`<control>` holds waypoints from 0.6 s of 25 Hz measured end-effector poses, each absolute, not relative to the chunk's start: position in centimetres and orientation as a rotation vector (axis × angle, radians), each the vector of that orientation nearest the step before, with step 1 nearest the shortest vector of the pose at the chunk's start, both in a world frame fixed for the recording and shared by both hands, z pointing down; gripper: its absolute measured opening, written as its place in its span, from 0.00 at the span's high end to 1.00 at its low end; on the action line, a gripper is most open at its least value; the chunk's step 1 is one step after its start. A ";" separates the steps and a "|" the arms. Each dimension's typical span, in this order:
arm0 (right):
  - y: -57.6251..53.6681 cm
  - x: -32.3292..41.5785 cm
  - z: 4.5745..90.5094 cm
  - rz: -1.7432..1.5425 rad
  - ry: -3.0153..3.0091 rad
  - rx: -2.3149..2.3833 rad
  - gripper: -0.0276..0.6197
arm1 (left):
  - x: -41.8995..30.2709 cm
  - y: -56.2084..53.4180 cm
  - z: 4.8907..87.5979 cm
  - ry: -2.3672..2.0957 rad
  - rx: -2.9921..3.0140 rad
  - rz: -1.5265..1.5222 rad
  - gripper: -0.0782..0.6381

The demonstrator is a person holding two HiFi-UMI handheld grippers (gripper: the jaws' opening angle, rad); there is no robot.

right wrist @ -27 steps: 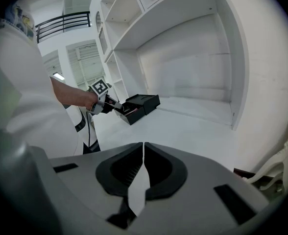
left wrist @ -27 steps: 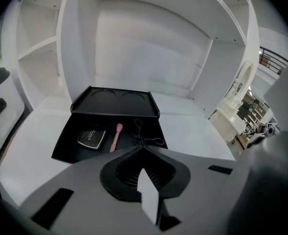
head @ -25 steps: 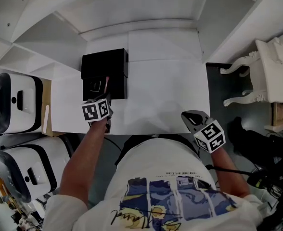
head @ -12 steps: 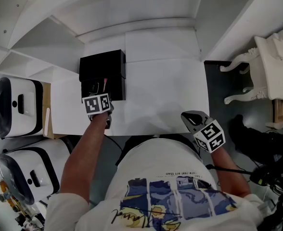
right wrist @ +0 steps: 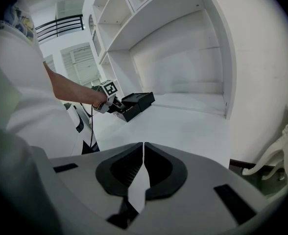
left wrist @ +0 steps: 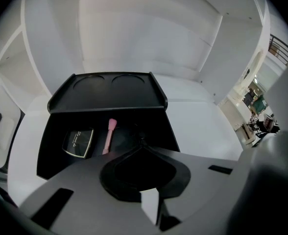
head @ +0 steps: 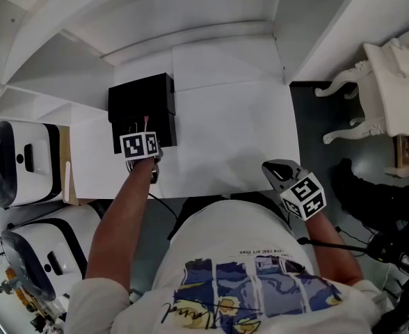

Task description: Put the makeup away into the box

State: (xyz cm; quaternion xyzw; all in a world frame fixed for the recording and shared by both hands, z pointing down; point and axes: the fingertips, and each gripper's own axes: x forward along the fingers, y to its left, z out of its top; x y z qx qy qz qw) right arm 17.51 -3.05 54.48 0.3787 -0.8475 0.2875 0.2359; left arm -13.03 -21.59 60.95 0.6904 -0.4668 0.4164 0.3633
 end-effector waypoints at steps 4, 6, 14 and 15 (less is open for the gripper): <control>-3.0 17.8 54.8 0.809 -2.320 1.045 0.91 | -13.1 -21.4 61.4 -1.182 1.756 1.111 0.87; -3.0 17.7 54.9 0.817 -2.321 1.045 0.91 | -13.1 -21.3 61.6 -1.176 1.750 1.132 0.87; -2.7 17.4 55.4 0.842 -2.323 1.036 0.91 | -13.2 -21.1 61.8 -1.164 1.739 1.166 0.87; -2.7 17.4 55.5 0.844 -2.324 1.033 0.91 | -13.1 -21.1 61.8 -1.159 1.739 1.160 0.86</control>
